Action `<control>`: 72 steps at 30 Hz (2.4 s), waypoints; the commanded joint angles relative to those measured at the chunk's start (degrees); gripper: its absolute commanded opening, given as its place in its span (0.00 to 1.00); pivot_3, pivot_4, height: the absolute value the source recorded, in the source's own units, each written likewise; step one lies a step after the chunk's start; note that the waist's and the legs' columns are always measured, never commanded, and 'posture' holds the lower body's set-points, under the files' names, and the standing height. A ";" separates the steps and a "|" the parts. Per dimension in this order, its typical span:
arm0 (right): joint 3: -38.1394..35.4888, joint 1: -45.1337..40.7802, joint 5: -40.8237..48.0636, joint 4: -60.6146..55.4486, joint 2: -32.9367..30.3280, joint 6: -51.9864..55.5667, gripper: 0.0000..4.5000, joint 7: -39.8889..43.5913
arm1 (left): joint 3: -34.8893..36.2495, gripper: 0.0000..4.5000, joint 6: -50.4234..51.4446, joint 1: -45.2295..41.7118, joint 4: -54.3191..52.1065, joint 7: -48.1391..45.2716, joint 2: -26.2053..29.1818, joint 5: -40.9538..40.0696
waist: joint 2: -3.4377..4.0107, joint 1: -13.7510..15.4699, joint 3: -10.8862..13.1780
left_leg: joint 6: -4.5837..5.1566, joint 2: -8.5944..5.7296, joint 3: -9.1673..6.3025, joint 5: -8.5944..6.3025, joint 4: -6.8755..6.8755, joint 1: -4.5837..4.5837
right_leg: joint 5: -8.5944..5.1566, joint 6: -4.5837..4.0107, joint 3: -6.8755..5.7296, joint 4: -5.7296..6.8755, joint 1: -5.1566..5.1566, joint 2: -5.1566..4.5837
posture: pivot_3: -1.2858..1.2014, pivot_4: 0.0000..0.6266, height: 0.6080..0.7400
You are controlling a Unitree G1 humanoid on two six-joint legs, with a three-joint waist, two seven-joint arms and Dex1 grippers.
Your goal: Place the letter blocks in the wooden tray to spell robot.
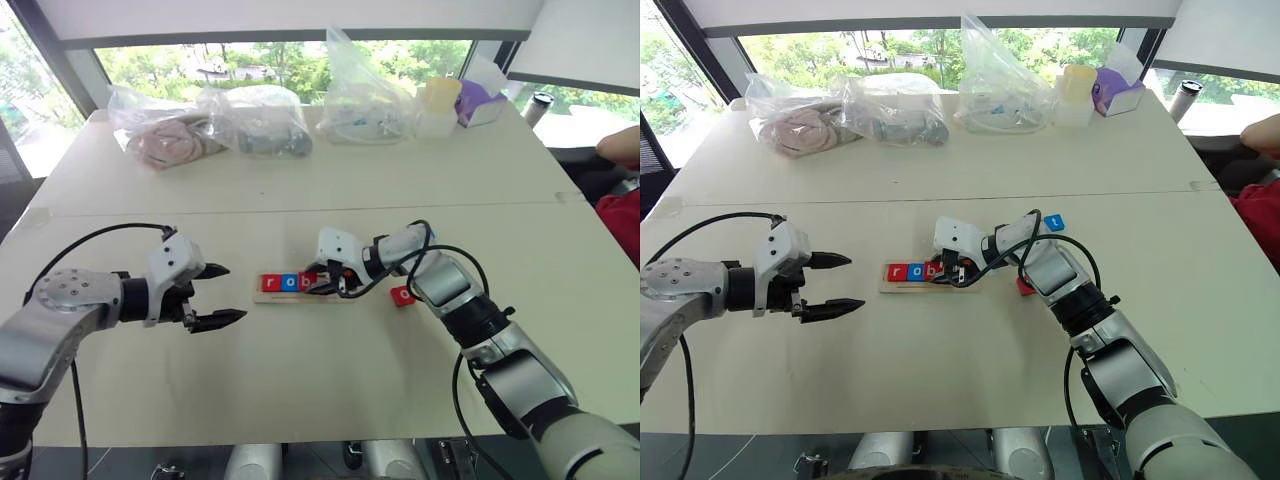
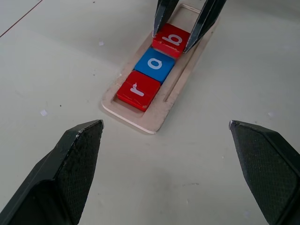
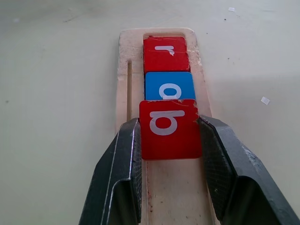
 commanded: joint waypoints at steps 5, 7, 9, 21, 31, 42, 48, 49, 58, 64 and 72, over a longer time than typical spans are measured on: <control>-0.52 -0.93 -0.36 -0.40 0.58 -1.13 1.00 -0.34 | 0.14 1.00 -0.60 -1.30 -0.40 0.19 -0.43 0.05 | 0.00 -0.01 0.00 | 0.00 0.00 0.00 0.00 0.00 0.00 | 0.00 0.00 0.00 0.00 0.00 0.00 | 0.52 0.24 1.00; -0.89 -1.16 -0.22 -0.34 0.99 -0.81 1.00 -0.82 | 0.09 1.00 -0.62 -1.35 -0.38 0.16 -0.53 0.17 | 0.00 -0.04 0.00 | 0.00 0.00 0.01 0.00 0.00 0.00 | 0.00 0.00 0.00 0.00 0.00 0.00 | 0.52 0.24 1.00; -2.05 -1.59 0.52 -0.84 1.24 0.24 1.00 -1.54 | 0.08 1.00 -0.73 -1.27 -0.40 0.12 -0.54 0.27 | 0.00 -0.04 0.00 | 0.00 0.00 0.01 0.00 0.00 0.00 | 0.00 0.00 0.00 0.00 0.00 0.00 | 0.52 0.24 1.00; -24.38 14.33 6.46 -40.50 -3.88 48.49 1.00 -24.02 | 0.19 1.00 5.79 -7.44 -7.52 1.37 -4.22 -9.86 | -0.16 0.80 -0.11 | -0.01 -0.04 -0.06 -0.01 -0.01 -0.09 | -0.01 0.03 0.01 -0.07 0.02 -0.13 | 0.52 0.24 1.00; -24.85 26.56 3.90 -58.65 5.84 68.75 1.00 -43.00 | -8.75 1.00 1.18 -12.71 -0.54 -3.11 -5.71 -4.55 | -0.11 -0.11 -0.10 | -0.03 0.06 -0.04 0.03 0.03 0.06 | -0.09 -0.26 0.02 0.02 -0.03 0.17 | 0.52 0.24 1.00; -35.00 32.22 18.86 -55.19 -15.03 37.74 1.00 -14.61 | -9.89 1.00 0.73 -13.71 0.89 -4.87 -6.26 -3.48 | -0.12 0.20 -0.08 | -0.02 0.00 -0.01 0.02 -0.02 -0.07 | -0.09 0.08 0.02 -0.18 0.00 0.06 | 0.52 0.24 1.00; -27.39 27.01 14.94 -25.54 -30.07 3.99 1.00 8.03 | -9.57 1.00 1.32 -13.82 0.24 -5.74 -5.45 -3.77 | -0.20 -0.51 -0.04 | 0.00 0.08 0.14 0.01 0.03 0.10 | -0.12 -0.04 0.01 -0.52 0.27 0.12 | 0.52 0.24 1.00; -25.28 24.70 13.33 -20.46 -30.03 -0.93 1.00 9.50 | -9.37 1.00 1.40 -13.58 -0.21 -5.92 -5.12 -3.93 | -0.20 -0.57 -0.04 | 0.00 0.08 0.15 0.01 0.03 0.11 | -0.11 -0.06 0.02 -0.53 0.28 0.13 | 0.52 0.24 1.00; -12.35 4.09 4.63 14.65 -23.11 -25.09 1.00 20.51 | -5.17 1.00 6.63 -10.16 -8.35 -2.35 -4.29 -8.94 | -0.17 -1.39 -0.01 | 0.00 0.09 0.09 0.01 -0.02 0.05 | 0.16 -0.01 0.04 -0.42 0.22 0.13 | 0.52 0.24 1.00; -9.56 0.50 2.77 23.13 -20.84 -31.69 1.00 25.03 | -2.18 1.00 8.69 -7.18 -11.16 0.95 -4.18 -10.88 | -0.17 -0.98 -0.01 | -0.01 0.05 0.08 0.01 0.01 0.02 | 0.15 0.01 0.04 -0.42 0.22 0.04 | 0.52 0.24 1.00; -10.04 0.66 3.02 24.69 -17.79 -32.86 0.36 24.94 | -1.49 1.00 7.71 -6.54 -9.45 1.46 -3.15 -10.14 | -0.17 -1.20 -0.01 | -0.02 0.04 0.08 0.02 0.08 0.18 | 0.15 -0.01 0.06 -0.16 0.27 0.07 | 0.52 0.24 1.00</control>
